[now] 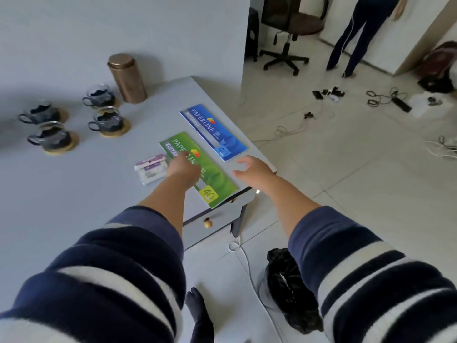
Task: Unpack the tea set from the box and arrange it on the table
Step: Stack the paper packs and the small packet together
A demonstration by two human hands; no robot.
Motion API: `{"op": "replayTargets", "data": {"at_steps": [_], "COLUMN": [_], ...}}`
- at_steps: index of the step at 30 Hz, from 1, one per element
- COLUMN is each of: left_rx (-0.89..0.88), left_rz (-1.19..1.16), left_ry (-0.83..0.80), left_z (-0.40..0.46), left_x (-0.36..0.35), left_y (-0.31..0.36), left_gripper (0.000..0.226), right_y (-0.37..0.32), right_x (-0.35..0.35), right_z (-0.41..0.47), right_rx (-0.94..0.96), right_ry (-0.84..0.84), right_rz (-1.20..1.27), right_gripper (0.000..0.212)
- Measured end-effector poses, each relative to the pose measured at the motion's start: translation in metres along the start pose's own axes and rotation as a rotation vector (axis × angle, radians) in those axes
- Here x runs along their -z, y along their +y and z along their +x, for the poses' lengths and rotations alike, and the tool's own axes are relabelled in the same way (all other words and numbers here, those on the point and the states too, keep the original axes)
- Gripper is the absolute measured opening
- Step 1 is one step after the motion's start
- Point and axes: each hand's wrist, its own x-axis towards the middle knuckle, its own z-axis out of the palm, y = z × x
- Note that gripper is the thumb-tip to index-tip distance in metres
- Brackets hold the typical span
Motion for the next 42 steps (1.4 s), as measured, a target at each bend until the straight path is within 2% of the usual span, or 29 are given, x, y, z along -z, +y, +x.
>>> {"op": "replayTargets", "data": {"at_steps": [4,6,10,13,16,20,23,25,28,30,33,37,40,42], "left_rx": [0.062,0.089,0.091,0.089,0.124,0.094,0.158,0.256,0.281,0.244,0.110,0.029,0.041,0.080], "left_rz": [0.141,0.230,0.498,0.546,0.559,0.493,0.179,-0.067,-0.199,-0.276,-0.202,0.046,-0.030,-0.094], "left_ry": [0.052,0.019,-0.158,-0.161,-0.200,-0.205,-0.264,-0.297,-0.249,-0.178,-0.061,0.005,-0.046,-0.047], "left_z": [0.049,0.069,0.093,0.103,0.110,0.112,0.120,0.127,0.136,0.143,0.151,0.167,0.181,0.188], "left_x": [0.031,0.042,0.052,0.060,0.065,0.068,0.078,0.083,0.083,0.081,0.084,0.092,0.097,0.101], "left_y": [-0.027,-0.042,-0.075,-0.080,-0.081,-0.089,-0.088,-0.081,-0.069,-0.060,-0.044,-0.035,-0.030,-0.025], "left_gripper": [0.051,0.052,0.079,0.085,0.089,0.084,0.073,0.066,0.056,0.046,0.035,0.036,0.030,0.034], "right_y": [-0.039,-0.053,-0.069,-0.079,-0.089,-0.099,-0.103,-0.104,-0.103,-0.106,-0.114,-0.127,-0.135,-0.136], "right_x": [-0.031,-0.050,-0.085,-0.094,-0.091,-0.088,-0.086,-0.086,-0.088,-0.088,-0.083,-0.069,-0.057,-0.051], "right_z": [0.049,0.071,0.096,0.106,0.115,0.123,0.126,0.128,0.128,0.127,0.129,0.137,0.144,0.154], "right_rx": [0.038,0.037,-0.037,-0.128,-0.236,-0.304,-0.292,-0.286,-0.233,-0.181,-0.110,-0.026,0.002,-0.005], "right_ry": [-0.063,-0.075,0.010,0.063,-0.007,-0.069,-0.104,-0.135,-0.113,-0.115,-0.124,-0.095,-0.109,-0.103], "right_rz": [-0.091,-0.148,-0.294,-0.345,-0.368,-0.379,-0.233,-0.099,0.062,0.143,0.207,0.285,0.325,0.322], "right_gripper": [0.052,0.055,0.070,0.086,0.099,0.117,0.120,0.109,0.060,0.042,0.045,0.044,0.043,0.045]}}
